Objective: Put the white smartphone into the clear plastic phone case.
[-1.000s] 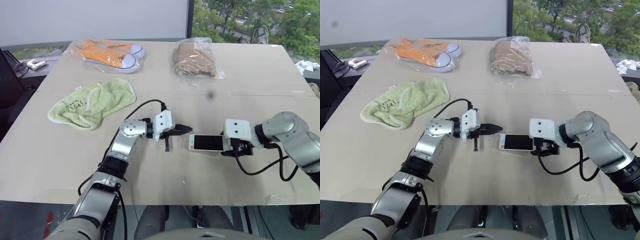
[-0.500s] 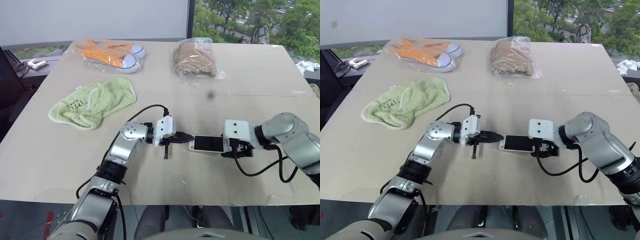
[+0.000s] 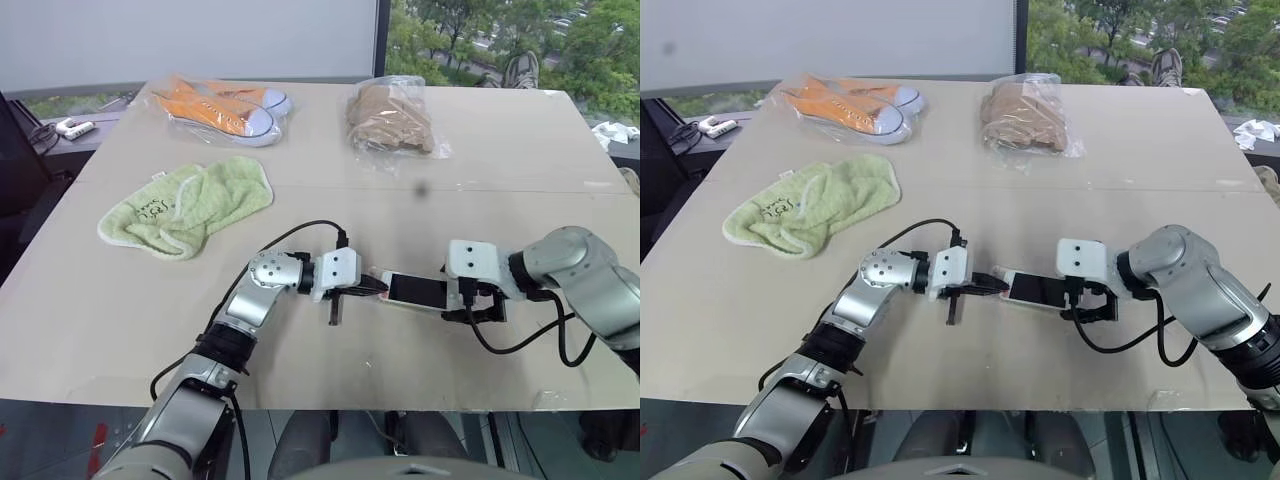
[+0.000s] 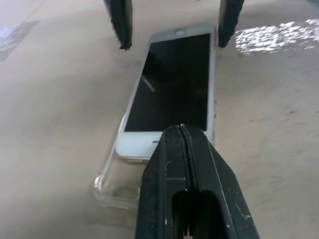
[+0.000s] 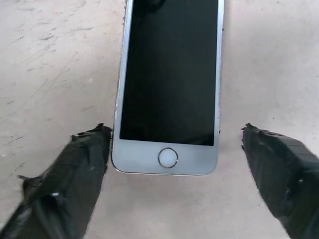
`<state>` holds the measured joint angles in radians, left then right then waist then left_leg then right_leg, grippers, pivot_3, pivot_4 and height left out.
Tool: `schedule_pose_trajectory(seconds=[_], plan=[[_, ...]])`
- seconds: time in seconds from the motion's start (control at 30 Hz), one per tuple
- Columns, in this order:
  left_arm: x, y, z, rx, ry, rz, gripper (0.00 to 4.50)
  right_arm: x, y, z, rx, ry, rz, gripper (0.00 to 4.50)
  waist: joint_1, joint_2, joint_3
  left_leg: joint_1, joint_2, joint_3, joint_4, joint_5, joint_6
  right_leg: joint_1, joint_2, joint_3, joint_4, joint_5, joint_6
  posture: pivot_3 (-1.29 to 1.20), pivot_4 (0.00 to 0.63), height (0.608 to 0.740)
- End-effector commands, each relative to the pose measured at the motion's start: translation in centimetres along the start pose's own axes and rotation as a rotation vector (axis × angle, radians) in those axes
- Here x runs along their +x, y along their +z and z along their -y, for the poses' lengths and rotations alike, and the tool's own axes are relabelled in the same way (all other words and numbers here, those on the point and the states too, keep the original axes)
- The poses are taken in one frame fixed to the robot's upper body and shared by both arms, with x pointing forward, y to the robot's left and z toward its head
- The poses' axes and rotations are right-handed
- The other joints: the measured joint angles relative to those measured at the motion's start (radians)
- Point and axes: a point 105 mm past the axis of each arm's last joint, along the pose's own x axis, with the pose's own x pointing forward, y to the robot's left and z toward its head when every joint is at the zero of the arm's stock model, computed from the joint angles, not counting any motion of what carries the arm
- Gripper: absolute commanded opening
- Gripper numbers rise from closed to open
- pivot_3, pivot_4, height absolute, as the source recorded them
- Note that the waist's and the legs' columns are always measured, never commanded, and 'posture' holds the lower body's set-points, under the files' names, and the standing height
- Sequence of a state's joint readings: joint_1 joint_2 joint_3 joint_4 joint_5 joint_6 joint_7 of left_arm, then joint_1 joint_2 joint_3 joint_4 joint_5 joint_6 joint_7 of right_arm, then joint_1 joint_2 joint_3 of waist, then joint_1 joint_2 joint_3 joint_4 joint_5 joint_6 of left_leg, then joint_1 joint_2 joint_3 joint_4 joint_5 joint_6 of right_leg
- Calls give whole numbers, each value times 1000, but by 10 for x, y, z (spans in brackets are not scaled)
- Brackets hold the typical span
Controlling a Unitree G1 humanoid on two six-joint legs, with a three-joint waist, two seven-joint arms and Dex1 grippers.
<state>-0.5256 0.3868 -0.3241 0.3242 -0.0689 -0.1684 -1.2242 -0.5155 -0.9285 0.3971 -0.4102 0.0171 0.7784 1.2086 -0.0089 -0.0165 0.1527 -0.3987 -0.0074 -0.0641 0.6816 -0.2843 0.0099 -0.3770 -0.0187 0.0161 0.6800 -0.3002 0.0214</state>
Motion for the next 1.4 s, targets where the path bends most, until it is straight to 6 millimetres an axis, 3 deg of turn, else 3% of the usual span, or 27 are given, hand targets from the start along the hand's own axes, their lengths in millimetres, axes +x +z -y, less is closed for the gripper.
schedule_pose_trajectory(seconds=[0.03,0.23,0.43,0.57,0.67,0.8,0.9,0.93,1.03,1.4], plan=[[4,-3,1,12,-14,-21,0,-5,7,-1,-27,-12,19,4466,0,0,0,0,0,0,0,0,0,0,0,0,0,0,0,0,150,740],[4,-3,3,13,-26,-22,0,-12,16,-3,-16,8,76,4466,0,0,0,0,0,0,0,0,0,0,0,0,0,0,0,0,150,740],[5,-3,3,13,-29,-23,0,-25,51,-2,49,27,300,4466,0,0,0,0,0,0,0,-1,1,0,0,0,0,0,0,0,150,740],[6,-3,3,14,-30,-22,0,-23,73,-10,73,47,486,4466,3,0,0,0,0,-1,0,-1,1,0,0,0,0,0,0,0,150,740],[6,-3,3,14,-29,-21,0,-11,60,-14,108,40,473,3675,8,-1,-1,0,0,-1,0,-1,1,0,0,-1,0,0,0,0,150,740],[5,-4,3,13,-28,-23,0,-2,40,-15,126,16,412,1778,8,-1,-1,0,-1,0,0,-1,1,0,0,0,0,0,0,0,150,740],[4,-4,3,12,-27,-24,0,3,41,-9,153,-26,440,301,3,-1,-1,1,-1,-1,0,-1,2,1,0,0,1,0,0,0,150,740],[4,-4,3,12,-26,-23,0,7,43,-10,161,-29,451,31,1,-1,-1,1,-1,-1,0,-1,2,1,0,0,1,0,0,0,150,740],[4,-4,3,9,-22,-19,0,17,44,-12,186,-26,464,31,-1,-1,-1,1,-1,-1,0,-1,1,1,0,0,1,0,0,0,150,740],[-2,-3,-2,8,-1,-16,0,44,16,-15,235,-43,385,31,-1,-1,-1,1,-1,-1,0,-1,1,1,0,0,1,0,0,0,150,740]])
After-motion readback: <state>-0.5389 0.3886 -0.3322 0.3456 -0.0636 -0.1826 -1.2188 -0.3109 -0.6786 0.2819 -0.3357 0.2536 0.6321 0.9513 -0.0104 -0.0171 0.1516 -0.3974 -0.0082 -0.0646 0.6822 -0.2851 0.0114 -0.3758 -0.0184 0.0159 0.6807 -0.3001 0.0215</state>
